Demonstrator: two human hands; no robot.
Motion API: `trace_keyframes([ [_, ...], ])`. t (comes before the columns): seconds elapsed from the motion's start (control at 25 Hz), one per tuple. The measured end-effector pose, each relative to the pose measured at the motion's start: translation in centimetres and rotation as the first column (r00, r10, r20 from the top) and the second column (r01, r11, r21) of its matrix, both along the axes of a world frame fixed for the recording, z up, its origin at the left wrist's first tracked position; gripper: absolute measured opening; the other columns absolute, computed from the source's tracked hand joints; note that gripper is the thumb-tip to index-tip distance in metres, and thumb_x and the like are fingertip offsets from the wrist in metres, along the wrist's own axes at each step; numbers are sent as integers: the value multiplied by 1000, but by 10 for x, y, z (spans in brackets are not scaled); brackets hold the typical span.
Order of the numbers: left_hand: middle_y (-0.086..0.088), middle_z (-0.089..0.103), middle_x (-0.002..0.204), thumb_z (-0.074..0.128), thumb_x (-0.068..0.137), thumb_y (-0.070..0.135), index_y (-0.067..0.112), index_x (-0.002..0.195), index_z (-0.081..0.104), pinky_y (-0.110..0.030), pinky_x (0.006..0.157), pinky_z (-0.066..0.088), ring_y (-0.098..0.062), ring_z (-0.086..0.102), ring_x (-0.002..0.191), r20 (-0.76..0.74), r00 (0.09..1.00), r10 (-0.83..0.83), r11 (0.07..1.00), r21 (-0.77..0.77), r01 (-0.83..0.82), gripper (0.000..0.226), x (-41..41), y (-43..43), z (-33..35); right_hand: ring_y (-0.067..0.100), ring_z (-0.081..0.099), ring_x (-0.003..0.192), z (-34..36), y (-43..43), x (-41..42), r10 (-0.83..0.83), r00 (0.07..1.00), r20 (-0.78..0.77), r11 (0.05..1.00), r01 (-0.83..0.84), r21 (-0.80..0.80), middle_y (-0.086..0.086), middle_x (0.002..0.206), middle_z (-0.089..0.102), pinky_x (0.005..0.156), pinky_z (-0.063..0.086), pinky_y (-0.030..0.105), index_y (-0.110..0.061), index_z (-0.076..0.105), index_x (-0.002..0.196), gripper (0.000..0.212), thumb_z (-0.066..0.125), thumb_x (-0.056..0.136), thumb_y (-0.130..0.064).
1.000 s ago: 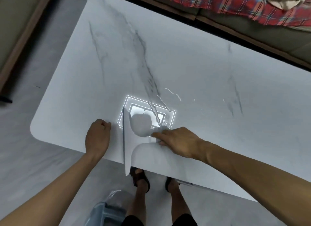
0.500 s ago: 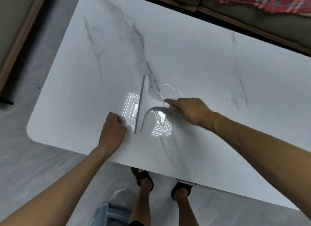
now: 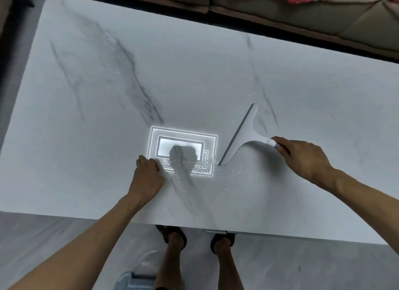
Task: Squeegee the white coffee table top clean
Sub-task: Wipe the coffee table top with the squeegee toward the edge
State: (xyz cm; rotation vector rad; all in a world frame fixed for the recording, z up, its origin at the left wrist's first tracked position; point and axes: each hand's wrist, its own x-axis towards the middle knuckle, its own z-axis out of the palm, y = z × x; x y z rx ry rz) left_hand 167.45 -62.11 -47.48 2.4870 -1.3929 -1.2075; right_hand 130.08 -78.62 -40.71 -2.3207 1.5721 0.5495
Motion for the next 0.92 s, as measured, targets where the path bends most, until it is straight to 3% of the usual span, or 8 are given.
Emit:
trace_keyframes([
  [0.08, -15, 47, 106, 36, 87, -4, 1, 94, 51, -35, 72, 40, -37, 51, 96, 14, 999, 30, 999, -11, -30, 17, -2, -1, 2, 28, 61, 76, 11, 4, -17, -47, 999, -18, 998, 47, -31, -7, 92, 70, 61, 44, 34, -44, 44, 120, 34, 19, 98, -49],
  [0.2, -1, 54, 82, 38, 91, 14, 17, 82, 45, -31, 56, 34, -26, 53, 76, -33, 955, 295, 953, -62, -297, 12, 7, 5, 6, 27, 65, 86, 20, 16, 6, -10, 999, 38, 1000, 10, -1, -10, 101, 70, 65, 45, 35, -47, 40, 124, 31, 22, 99, -49],
  [0.44, 4, 51, 76, 44, 84, 8, 15, 98, 46, -34, 62, 38, -22, 51, 70, 65, 840, 539, 841, -83, -534, 15, 50, 59, 6, 23, 64, 92, -16, 99, 170, 211, 895, 394, 930, -308, 202, -4, 103, 67, 75, 49, 37, -44, 43, 135, 37, 28, 101, -47],
  [0.52, 5, 51, 75, 43, 83, 11, 17, 98, 45, -35, 63, 39, -22, 52, 69, 96, 811, 577, 816, -48, -576, 16, 62, 79, 3, 26, 62, 85, -33, 134, 215, 297, 846, 443, 871, -430, 237, 1, 100, 65, 70, 49, 38, -38, 44, 137, 37, 32, 102, -41],
  [0.64, 4, 56, 77, 41, 82, 21, 21, 94, 42, -33, 54, 37, -19, 55, 68, 97, 825, 556, 826, 39, -562, 12, 70, 99, 0, 31, 61, 78, -48, 163, 241, 422, 808, 411, 810, -540, 229, 6, 95, 62, 58, 39, 34, -31, 45, 135, 34, 35, 103, -33],
  [0.72, 1, 57, 80, 41, 83, 20, 23, 89, 40, -30, 51, 35, -18, 55, 67, 71, 864, 499, 862, 65, -503, 7, 65, 103, -3, 33, 61, 81, -52, 157, 225, 417, 823, 386, 816, -526, 241, 6, 97, 60, 59, 39, 34, -34, 42, 135, 34, 36, 102, -32],
  [0.8, -2, 55, 83, 40, 82, 12, 28, 81, 35, -29, 50, 35, -22, 55, 68, 21, 906, 424, 904, 54, -424, 17, 51, 99, -5, 32, 61, 88, -49, 135, 185, 382, 855, 351, 842, -478, 249, 3, 103, 61, 65, 42, 36, -43, 36, 137, 37, 32, 101, -38],
  [0.92, -11, 51, 107, 40, 79, -1, 28, 78, 35, -36, 66, 46, -33, 57, 89, -26, 946, 323, 946, 28, -322, 29, 21, 82, -7, 23, 63, 89, -30, 100, 95, 318, 909, 270, 901, -378, 212, -5, 99, 62, 68, 45, 32, -53, 31, 140, 40, 27, 101, -47],
])
